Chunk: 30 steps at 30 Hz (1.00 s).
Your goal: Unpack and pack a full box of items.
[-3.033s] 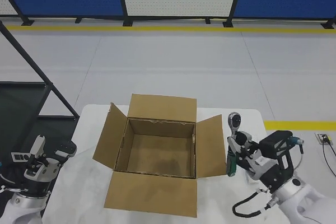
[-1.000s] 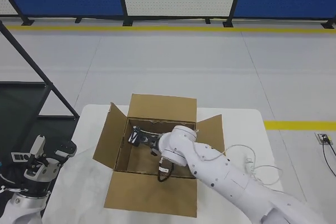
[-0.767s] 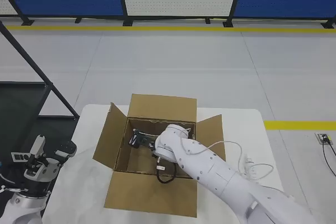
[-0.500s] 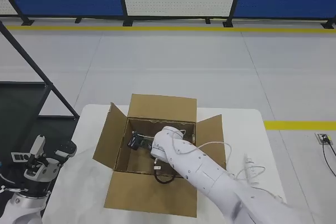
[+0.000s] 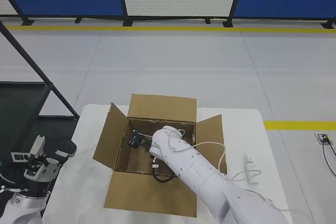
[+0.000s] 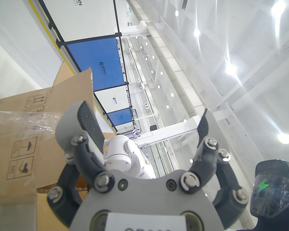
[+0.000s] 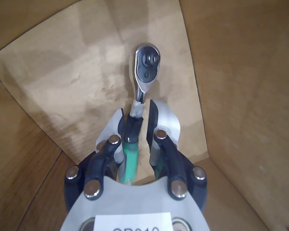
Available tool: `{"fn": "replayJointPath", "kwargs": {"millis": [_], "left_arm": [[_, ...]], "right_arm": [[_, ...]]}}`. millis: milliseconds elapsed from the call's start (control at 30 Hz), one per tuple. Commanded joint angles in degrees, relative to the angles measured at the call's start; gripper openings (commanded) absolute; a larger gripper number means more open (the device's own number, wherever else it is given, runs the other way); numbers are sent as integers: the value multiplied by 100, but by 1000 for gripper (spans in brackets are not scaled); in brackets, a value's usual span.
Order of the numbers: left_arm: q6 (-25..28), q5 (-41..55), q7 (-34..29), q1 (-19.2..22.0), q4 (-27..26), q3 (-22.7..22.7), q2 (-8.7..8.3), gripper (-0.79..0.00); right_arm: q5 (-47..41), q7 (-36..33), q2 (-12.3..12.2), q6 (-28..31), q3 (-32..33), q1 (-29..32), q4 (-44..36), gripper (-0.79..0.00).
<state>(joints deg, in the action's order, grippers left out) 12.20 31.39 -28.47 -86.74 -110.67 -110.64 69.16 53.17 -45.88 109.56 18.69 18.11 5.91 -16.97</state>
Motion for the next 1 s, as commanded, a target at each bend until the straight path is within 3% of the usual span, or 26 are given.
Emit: {"fn": "replayJointPath", "kwargs": {"millis": [0,533,967], "left_arm": [[0,0,0,0,0,0,0,0],[0,0,0,0,0,0,0,0],[0,0,0,0,0,0,0,0]], "right_arm": [[21,31,30,8,8,-4,64,-520],[286,812,-1,-50,166,-34,73,-496],[730,1141,-423,-308,416,165,-896,-480]]}}
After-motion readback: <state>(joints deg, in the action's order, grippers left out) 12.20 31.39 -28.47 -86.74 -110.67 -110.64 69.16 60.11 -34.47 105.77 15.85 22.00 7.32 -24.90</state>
